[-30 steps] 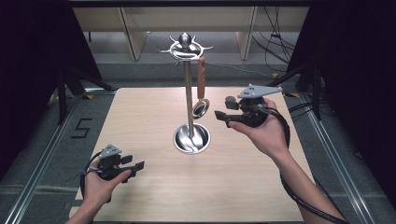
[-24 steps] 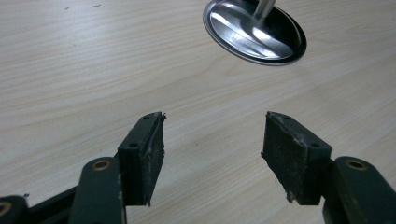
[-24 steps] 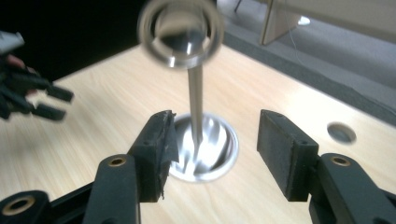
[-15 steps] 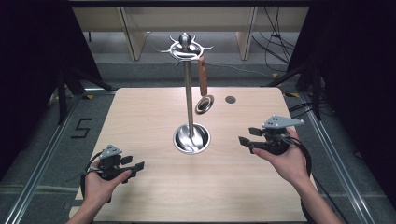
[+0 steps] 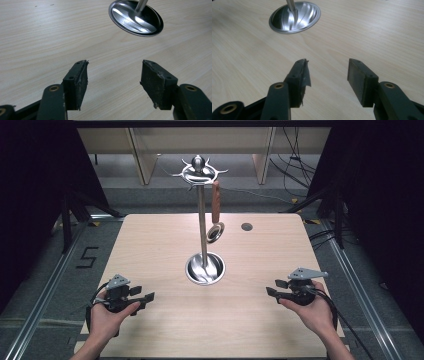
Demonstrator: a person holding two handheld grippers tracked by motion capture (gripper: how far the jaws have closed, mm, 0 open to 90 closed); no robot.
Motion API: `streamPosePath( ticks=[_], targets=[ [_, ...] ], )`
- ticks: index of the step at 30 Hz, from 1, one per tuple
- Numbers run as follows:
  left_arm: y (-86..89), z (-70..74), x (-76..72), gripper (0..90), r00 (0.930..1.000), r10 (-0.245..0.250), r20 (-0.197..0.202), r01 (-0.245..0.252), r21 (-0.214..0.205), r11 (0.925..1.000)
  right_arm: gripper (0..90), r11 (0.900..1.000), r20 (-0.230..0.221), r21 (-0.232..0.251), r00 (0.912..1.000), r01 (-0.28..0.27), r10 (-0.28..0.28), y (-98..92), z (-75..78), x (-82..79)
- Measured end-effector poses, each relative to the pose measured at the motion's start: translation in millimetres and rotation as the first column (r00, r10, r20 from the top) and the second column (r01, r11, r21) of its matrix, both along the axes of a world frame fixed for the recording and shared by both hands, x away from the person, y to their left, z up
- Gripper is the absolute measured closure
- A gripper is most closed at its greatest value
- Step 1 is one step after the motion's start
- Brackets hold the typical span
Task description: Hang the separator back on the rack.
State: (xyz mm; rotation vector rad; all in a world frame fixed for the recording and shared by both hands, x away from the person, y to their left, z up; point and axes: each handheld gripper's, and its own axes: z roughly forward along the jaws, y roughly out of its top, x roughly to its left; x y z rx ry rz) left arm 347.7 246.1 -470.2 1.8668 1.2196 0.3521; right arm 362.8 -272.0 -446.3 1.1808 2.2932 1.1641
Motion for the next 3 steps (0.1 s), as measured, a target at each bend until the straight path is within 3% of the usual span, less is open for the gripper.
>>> streamPosePath(
  ticks=[2,3],
  targets=[
    [0.3,0.7,0.1,37.6,0.9999,-0.011,-0.004,0.011,0.007,0.9999,51.2,0.9999,-0.010,0.013,0.9999,0.007,-0.007,3.6,2.2,-1.3],
    [2.7,2.1,0.4,37.6,0.9994,-0.034,-0.007,0.034,0.035,0.9988,50.9,0.9998,0.022,0.000,0.9996,-0.019,0.019,2.9,3.0,1.0]
  ],
)
